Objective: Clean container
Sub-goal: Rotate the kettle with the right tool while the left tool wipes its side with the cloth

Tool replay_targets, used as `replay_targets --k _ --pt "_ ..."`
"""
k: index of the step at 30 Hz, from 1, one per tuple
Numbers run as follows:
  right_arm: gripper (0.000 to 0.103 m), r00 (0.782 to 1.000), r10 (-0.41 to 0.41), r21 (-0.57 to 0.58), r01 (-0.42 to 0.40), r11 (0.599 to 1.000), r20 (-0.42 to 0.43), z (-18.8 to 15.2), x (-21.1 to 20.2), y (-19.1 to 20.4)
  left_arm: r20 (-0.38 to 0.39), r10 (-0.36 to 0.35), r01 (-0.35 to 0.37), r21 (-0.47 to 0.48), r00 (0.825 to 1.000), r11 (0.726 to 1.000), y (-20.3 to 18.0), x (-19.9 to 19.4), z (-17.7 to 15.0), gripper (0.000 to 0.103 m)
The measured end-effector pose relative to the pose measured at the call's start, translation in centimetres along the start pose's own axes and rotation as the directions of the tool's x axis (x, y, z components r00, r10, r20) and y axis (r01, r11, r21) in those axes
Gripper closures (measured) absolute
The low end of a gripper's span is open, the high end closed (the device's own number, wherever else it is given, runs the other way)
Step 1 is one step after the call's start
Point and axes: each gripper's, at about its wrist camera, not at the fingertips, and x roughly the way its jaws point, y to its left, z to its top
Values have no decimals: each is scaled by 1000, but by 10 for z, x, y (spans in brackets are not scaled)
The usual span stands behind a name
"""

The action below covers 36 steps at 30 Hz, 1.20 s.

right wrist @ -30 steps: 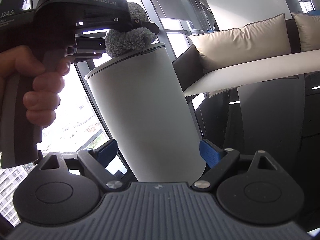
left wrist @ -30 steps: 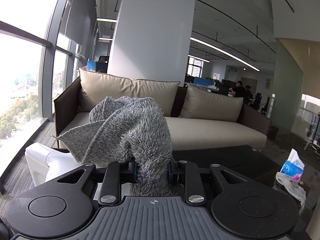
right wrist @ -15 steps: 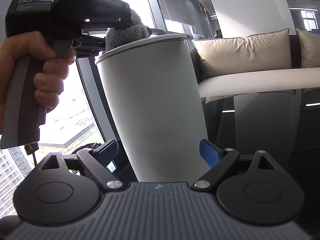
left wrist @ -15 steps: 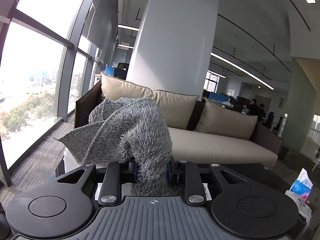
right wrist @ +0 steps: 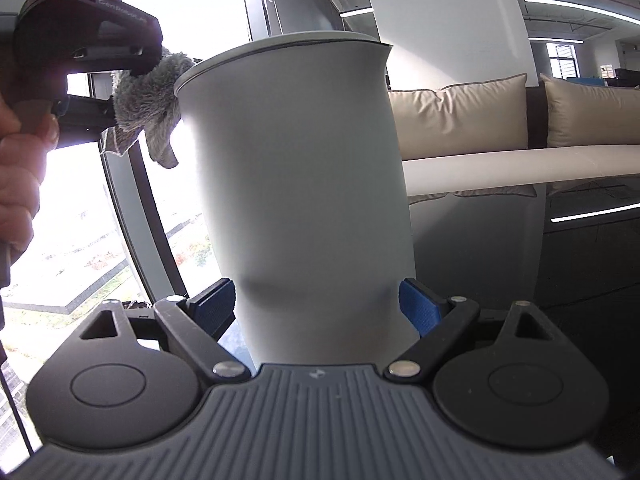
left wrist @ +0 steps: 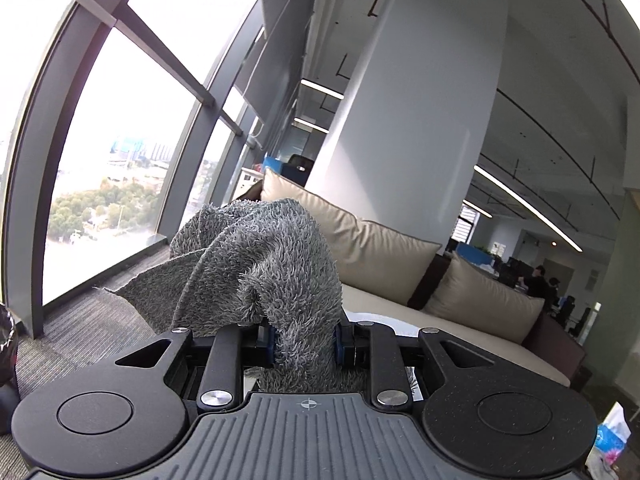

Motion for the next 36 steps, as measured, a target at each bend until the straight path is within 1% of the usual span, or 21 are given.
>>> replay_targets --k 3,5,9,11,13,17,19,26,29,36 --pt "7 1000 -29 5 29 1000 -1 -4 12 4 -8 30 -31 -26 1000 999 17 -3 -8 81" --pt "6 999 -38 -14 38 999 -2 -8 18 5 -12 40 -40 -41 999 998 25 -3 -11 81" --pt "1 1000 -25 -24 25 999 4 -10 21 -1 -15 48 -49 -66 999 997 35 -2 -14 81" --pt "1 1000 -19 -38 19 999 -1 -9 22 -5 -16 52 -53 -79 999 995 40 -2 -15 81" --pt "1 999 -32 -51 32 998 3 -9 17 -7 -18 56 -57 -92 998 994 46 -1 -16 81" --pt "1 998 -63 -9 63 998 -10 -5 19 -21 -21 63 -65 -117 998 991 56 0 -18 81" --pt "1 998 -67 3 67 998 -15 1 29 -32 -23 66 -68 -128 998 989 60 0 -19 81" --pt "1 997 -78 45 78 996 -14 0 35 -46 -36 41 -45 -122 999 991 54 2 -20 81" --pt "1 996 -89 46 89 995 -16 3 39 -52 -47 44 -49 -119 998 992 51 5 -24 81" --pt "1 991 -131 93 134 987 -36 15 60 -76 -58 55 -61 -105 997 993 50 10 -29 81"
